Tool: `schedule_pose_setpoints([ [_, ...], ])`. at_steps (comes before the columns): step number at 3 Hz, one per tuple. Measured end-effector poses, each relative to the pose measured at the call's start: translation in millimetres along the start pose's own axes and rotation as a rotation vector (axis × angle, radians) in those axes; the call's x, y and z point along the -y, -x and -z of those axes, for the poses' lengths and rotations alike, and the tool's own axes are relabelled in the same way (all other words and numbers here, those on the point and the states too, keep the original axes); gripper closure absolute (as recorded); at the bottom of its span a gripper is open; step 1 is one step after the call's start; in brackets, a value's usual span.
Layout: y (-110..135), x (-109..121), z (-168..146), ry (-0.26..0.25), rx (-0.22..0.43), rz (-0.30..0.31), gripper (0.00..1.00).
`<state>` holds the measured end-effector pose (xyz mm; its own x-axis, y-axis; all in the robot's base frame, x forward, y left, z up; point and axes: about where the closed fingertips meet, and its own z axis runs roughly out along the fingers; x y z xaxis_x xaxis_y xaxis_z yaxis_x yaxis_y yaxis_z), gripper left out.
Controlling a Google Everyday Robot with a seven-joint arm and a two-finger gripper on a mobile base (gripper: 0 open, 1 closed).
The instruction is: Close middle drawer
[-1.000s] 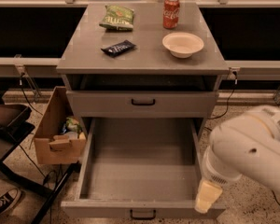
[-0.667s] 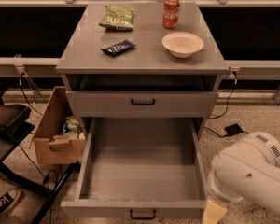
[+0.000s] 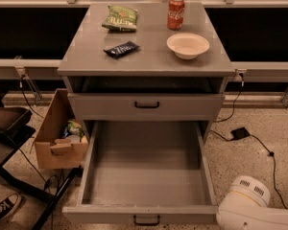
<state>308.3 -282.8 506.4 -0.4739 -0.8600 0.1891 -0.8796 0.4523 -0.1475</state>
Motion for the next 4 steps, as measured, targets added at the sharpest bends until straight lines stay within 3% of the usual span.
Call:
schedule_pose_setpoints([
  [1, 10, -23, -46, 0.032, 0.020, -0.006, 0.80],
  [2, 31, -38, -81, 0.071, 0.080, -0.005, 1.00],
  [3, 51, -30, -109, 0.079, 0.157, -0.011, 1.00],
  [4, 67, -6, -117, 0.030, 0.222, -0.010, 1.00],
])
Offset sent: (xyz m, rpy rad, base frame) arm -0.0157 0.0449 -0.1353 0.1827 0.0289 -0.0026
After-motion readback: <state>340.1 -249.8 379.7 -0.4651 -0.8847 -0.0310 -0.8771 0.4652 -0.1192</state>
